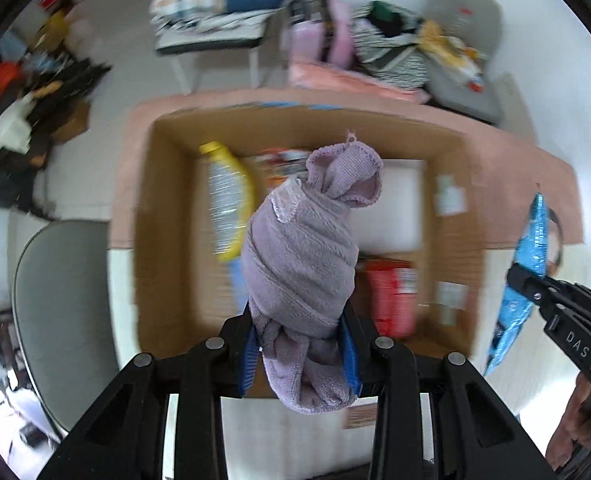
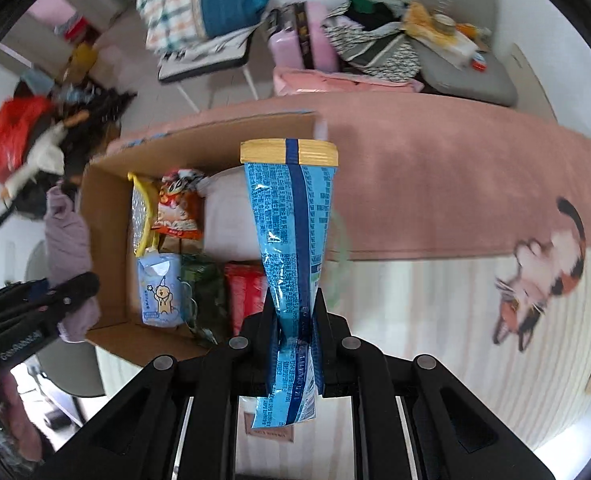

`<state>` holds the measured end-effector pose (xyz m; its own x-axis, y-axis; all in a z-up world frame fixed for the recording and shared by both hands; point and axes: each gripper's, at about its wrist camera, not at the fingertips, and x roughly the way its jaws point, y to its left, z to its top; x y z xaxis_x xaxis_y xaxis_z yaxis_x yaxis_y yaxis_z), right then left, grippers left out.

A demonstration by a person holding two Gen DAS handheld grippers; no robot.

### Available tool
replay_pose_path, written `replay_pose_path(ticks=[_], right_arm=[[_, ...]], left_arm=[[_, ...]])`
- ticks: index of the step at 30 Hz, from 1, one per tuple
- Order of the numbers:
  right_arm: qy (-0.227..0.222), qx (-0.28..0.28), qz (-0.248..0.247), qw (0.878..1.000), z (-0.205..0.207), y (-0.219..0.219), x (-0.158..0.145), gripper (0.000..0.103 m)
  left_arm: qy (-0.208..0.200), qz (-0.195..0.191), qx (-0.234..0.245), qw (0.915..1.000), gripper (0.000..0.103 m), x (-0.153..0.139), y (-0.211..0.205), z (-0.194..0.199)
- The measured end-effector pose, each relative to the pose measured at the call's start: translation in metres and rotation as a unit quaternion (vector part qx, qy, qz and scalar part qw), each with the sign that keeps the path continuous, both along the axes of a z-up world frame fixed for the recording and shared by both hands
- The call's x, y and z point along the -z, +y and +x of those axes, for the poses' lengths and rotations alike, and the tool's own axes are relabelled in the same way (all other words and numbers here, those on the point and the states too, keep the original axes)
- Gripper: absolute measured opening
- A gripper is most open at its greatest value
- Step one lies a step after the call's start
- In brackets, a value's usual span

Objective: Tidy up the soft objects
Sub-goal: 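Place the cloth and blue tube packet into the box and release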

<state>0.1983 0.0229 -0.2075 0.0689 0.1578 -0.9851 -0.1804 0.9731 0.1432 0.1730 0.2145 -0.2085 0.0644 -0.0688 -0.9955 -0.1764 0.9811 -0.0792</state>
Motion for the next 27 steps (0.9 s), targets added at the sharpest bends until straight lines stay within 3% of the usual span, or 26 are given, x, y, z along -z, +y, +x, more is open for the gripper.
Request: replay_pose_path(ticks=[6,14,16,17,19,21,27], right_arm=[[0.019,-0.016,-0.046,0.999,0.021,0.040,0.052,0.015],[0.045,-0.016,-0.082,0.995,0.035,0.049,0.094,0.015],[0.051,-0.016,-0.086,0.995,0.036,0.049,0.099,0.020],[0.055,-0.016,-0.089,0.994,0.036,0.050,0.100,0.024],[0.054,-0.011,-0.088,0.995,0.037,0.049,0.099,0.045],[0.051,-0.010,-0.090,0.995,0.036,0.048,0.096,0.059],[0.042,-0.008,-0.080,0.996,0.029,0.047,0.079,0.062]], left_arm=[[0.046,0.003,-0.023,0.9987,0.031,0.044,0.048,-0.004],[0.097,-0.005,-0.012,0.9952,0.034,0.087,0.046,0.001],[0.109,-0.020,-0.015,0.9938,0.036,0.094,0.046,0.000],[0.111,-0.023,-0.016,0.9934,0.039,0.095,0.047,0.000],[0.108,-0.028,-0.015,0.9937,0.057,0.096,0.048,-0.001],[0.101,-0.031,-0.020,0.9942,0.071,0.093,0.049,-0.003],[0.072,-0.032,-0.020,0.9967,0.092,0.073,0.047,-0.008]])
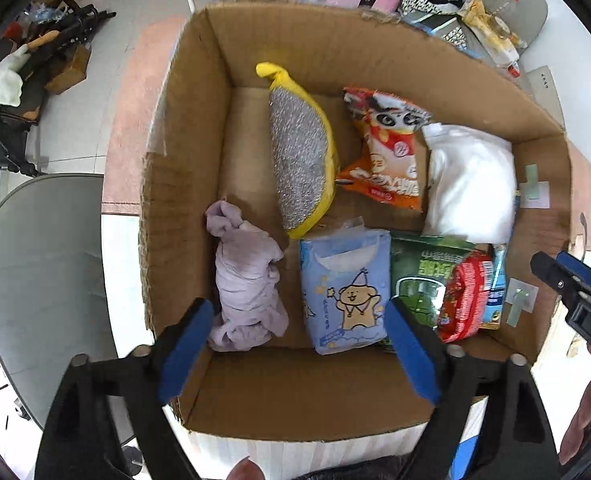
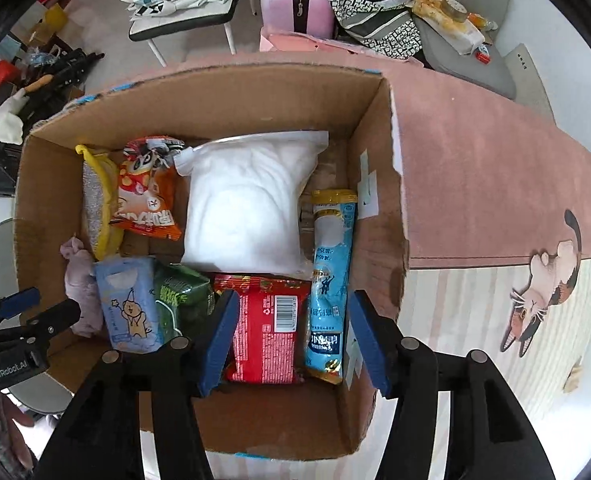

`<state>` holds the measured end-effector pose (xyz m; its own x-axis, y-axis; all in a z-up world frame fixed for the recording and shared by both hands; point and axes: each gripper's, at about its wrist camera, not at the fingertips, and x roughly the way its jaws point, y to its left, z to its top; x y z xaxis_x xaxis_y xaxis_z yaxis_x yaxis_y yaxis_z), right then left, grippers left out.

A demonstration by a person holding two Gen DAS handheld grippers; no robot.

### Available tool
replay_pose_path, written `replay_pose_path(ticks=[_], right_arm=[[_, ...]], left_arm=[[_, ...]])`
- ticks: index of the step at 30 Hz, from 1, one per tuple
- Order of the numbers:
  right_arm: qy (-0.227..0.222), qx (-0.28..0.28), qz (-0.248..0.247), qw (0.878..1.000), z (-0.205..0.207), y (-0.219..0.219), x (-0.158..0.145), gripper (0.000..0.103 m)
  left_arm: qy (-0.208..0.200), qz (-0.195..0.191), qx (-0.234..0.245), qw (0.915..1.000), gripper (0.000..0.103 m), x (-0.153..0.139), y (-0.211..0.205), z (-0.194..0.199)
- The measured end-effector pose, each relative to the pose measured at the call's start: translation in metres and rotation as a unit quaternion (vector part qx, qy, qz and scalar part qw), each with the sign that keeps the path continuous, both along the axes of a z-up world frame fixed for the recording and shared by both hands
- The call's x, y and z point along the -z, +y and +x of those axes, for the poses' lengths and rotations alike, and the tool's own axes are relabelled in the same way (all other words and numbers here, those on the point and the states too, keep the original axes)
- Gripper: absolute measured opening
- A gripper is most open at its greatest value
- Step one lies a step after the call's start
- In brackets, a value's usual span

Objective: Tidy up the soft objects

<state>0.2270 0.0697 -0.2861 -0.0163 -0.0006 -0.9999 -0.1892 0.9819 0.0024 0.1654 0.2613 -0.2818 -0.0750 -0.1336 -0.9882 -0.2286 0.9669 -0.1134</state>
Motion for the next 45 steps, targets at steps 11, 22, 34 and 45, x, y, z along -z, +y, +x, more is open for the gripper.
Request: replay_pose_path(ticks=[11,22,34,45], right_arm=[[-0.014,0.003,0.019,1.000,-0.040,-0.002,-0.020,0.103],[-0.024,0.011,0.013,1.000,-0.059,-0.011,-0.026,0.103],[-0.108,0.016,0.041,0.993,-0.098,-0.036,-0.125,0.103],[-0.199,0.004,0.063,0.978,-0.171,-0.059,-0.234,0.103]], left_arm=[[-0.061,0.044,0.009,0.9971,0.102,-0.033,-0.021,-0.009],[-0.087,0.059,0.014,0.9944,0.102,-0.053,-0.040,-0.018],[-0.175,0.067,0.009,0.9823,0.102,-0.149,-0.060,-0.062],[-0.254,0.092,0.016,0.9626,0.102,-0.242,-0.082,-0.127]])
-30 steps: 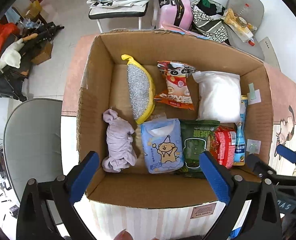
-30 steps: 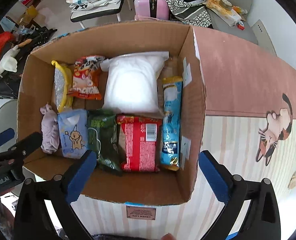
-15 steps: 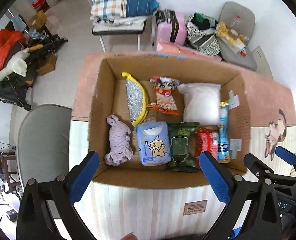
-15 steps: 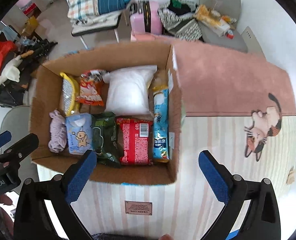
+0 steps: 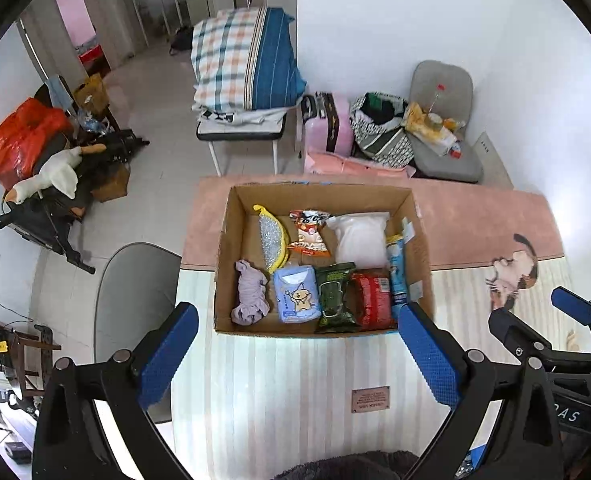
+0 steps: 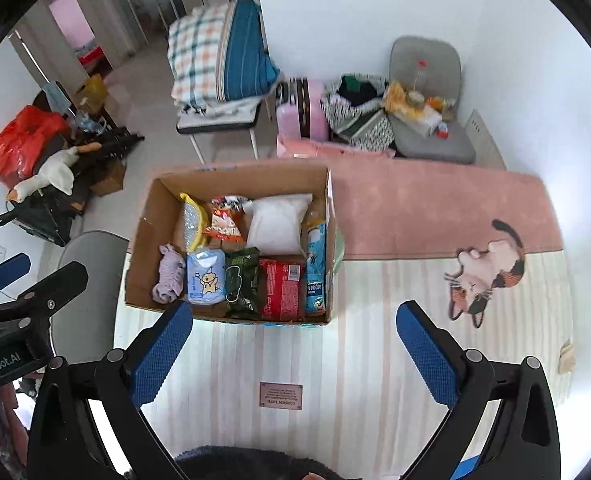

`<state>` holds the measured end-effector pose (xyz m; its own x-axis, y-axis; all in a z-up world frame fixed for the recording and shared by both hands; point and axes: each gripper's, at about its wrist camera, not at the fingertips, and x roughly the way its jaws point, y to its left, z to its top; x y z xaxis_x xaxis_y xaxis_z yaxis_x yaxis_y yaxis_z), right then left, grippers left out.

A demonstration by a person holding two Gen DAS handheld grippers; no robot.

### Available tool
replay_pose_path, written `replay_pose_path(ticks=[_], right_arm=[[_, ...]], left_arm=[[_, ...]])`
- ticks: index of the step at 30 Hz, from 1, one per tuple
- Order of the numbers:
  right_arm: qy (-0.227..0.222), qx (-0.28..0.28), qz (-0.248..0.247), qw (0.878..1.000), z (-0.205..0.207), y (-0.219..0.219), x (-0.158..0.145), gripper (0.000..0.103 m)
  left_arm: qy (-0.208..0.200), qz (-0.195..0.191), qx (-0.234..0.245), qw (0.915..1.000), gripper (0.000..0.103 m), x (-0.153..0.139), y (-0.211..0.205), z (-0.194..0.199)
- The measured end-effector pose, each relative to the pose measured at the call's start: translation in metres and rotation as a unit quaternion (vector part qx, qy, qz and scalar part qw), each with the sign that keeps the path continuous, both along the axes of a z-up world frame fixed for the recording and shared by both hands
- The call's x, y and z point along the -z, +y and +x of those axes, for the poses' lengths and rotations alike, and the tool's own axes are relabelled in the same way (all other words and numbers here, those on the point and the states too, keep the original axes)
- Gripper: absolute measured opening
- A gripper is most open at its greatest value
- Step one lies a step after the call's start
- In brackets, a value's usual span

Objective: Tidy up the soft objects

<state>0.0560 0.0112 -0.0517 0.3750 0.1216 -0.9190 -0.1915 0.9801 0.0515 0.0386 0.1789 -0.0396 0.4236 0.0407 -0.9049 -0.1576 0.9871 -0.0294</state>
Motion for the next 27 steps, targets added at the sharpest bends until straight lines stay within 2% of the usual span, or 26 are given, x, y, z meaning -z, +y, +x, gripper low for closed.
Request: replay_pose_path(ticks=[9,15,27], right_arm=[[-0.044,-0.006,0.003,0.999,-0.047,-0.011,-0.056,0.103],[-0.074,-0.006,-0.004,0.997,-0.068,-0.018,-0.086,0.103],[-0.087,-0.004,-0.012,0.996,-0.079,-0.024,-0.104,0.103]], left_arm=[[-0.035,0.003,-0.009,0.9993,0.102,-0.038,-0.006,-0.037],[-0.043,0.005,-0.012,0.9990,0.102,-0.050,-0.008,-0.053],[-0.043,0.010,-0.016,0.9989,0.102,-0.058,-0.010,-0.066]])
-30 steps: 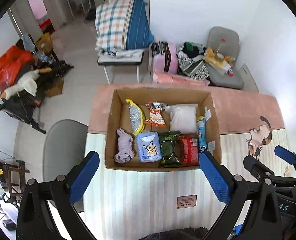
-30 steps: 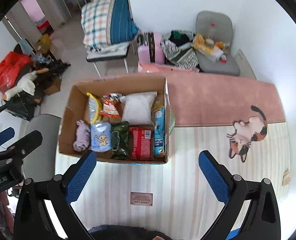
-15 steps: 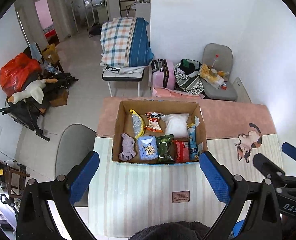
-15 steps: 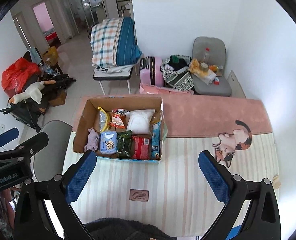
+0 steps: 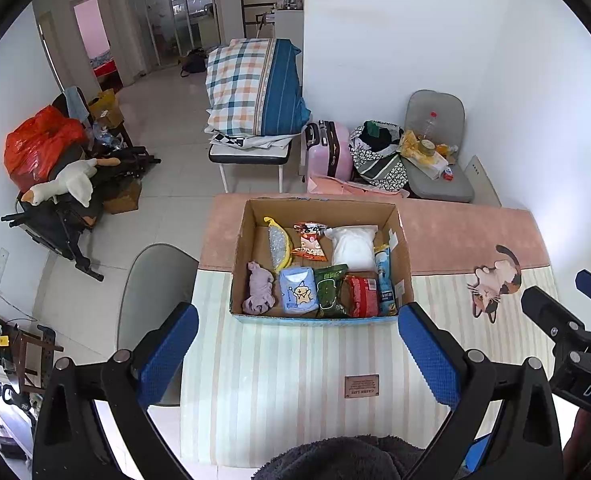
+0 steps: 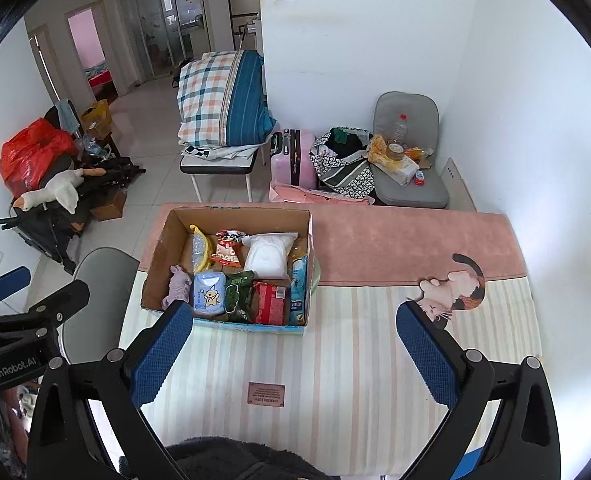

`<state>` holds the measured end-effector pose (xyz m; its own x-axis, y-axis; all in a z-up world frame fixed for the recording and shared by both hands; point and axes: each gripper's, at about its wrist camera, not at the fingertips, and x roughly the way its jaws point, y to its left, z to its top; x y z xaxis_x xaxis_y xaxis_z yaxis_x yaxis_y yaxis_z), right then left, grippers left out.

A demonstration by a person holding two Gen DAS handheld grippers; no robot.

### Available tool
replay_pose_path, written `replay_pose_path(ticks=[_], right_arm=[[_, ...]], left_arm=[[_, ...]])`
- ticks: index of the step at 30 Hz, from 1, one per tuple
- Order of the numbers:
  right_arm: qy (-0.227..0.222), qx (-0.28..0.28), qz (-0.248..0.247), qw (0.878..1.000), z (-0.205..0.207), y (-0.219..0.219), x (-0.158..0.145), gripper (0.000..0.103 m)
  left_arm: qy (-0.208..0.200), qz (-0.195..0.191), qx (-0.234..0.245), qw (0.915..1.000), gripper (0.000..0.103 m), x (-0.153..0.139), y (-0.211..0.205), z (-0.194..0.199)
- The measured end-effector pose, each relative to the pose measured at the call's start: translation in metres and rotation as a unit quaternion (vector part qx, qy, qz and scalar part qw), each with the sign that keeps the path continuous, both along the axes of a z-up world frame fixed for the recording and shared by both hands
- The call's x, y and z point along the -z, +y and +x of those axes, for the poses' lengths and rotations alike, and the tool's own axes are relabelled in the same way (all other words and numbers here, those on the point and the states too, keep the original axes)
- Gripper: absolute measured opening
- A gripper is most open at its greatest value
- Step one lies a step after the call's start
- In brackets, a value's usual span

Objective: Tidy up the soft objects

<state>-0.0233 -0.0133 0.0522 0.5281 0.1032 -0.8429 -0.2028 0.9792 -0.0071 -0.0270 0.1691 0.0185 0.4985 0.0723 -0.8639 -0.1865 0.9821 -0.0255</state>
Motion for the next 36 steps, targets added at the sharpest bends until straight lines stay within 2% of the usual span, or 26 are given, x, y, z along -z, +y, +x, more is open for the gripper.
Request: replay_pose_path(ticks=[11,36], right_arm=[[-0.005,0.002,-0.007,1.000,0.0016,0.0011,-0.0008,0.103],[-0.006,0.014,-0.009,1.000,0.0075,0.0016,0.0028,0.103]], left_arm=[[-0.001,0.002,-0.004,1.0000,0.102,-0.0021,0.0001,-0.0084],[-0.001,-0.001,-0.001,1.0000,0.102,0.0060,0.0054,0.0004]])
